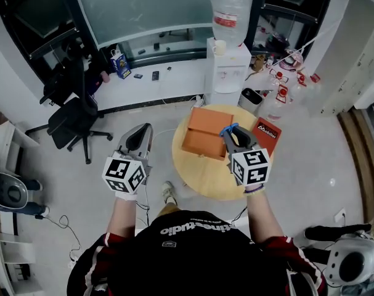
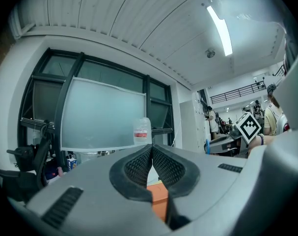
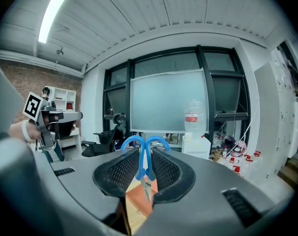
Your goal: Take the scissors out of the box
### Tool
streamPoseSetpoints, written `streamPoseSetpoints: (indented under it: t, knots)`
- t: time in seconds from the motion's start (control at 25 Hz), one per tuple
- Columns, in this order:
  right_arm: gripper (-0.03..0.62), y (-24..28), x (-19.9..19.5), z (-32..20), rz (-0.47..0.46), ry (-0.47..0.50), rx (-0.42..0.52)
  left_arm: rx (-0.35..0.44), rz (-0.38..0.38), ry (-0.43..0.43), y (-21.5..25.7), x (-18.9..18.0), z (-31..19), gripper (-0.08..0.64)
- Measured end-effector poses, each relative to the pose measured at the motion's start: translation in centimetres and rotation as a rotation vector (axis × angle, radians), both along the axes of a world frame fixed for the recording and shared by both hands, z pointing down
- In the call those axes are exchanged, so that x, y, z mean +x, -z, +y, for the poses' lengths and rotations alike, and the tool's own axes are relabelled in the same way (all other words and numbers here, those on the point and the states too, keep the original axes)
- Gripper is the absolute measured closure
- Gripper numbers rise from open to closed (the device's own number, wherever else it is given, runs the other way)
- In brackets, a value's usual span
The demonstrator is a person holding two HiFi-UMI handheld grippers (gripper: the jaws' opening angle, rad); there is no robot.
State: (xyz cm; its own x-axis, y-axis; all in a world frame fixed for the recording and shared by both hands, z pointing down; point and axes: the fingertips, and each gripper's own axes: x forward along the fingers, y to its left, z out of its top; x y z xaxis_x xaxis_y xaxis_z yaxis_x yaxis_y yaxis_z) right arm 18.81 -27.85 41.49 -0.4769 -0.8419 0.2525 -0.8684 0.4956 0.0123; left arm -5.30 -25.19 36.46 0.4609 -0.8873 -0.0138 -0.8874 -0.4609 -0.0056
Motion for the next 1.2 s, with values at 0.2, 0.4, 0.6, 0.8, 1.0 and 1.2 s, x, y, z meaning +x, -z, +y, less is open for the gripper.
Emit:
streamPoseSetpoints:
  t: [0.2, 0.4, 0.6, 0.8, 1.0, 1.2]
  knots:
    - [0.482, 0.2, 0.1, 0.6, -0.012, -0.010, -0.008, 0.004, 0.004, -0.005, 0.3, -0.1, 0.6, 0.543]
    - [0.482, 1.0, 0.7, 0.9, -0.022, -0.042, -0.002, 0.005, 0.001, -0.029, 0.5, -0.1, 0.9, 0.543]
    - [0.483, 2.5, 1.0, 1.5, -0.014, -0.099, 0.020, 0.023, 0.008, -0.087, 1.4, -0.1, 0.1, 0.543]
    - [0.482, 4.1, 1.0, 3.6, -0.015, -0.174, 0.048, 0.032, 0.025, -0.144, 2.0, -0.4, 0.7, 0.542]
    - [0.482, 5.2, -0.7, 6.5, -0.023, -0.246, 0.062, 0.031, 0.028, -0.196, 2.3, -2.1, 1.8, 0.543]
    - [0.483, 4.9, -1.9, 9.9, -0.036, -0.316, 0.054, 0.034, 0.046, -0.242, 2.2, -3.3, 3.3, 0.543]
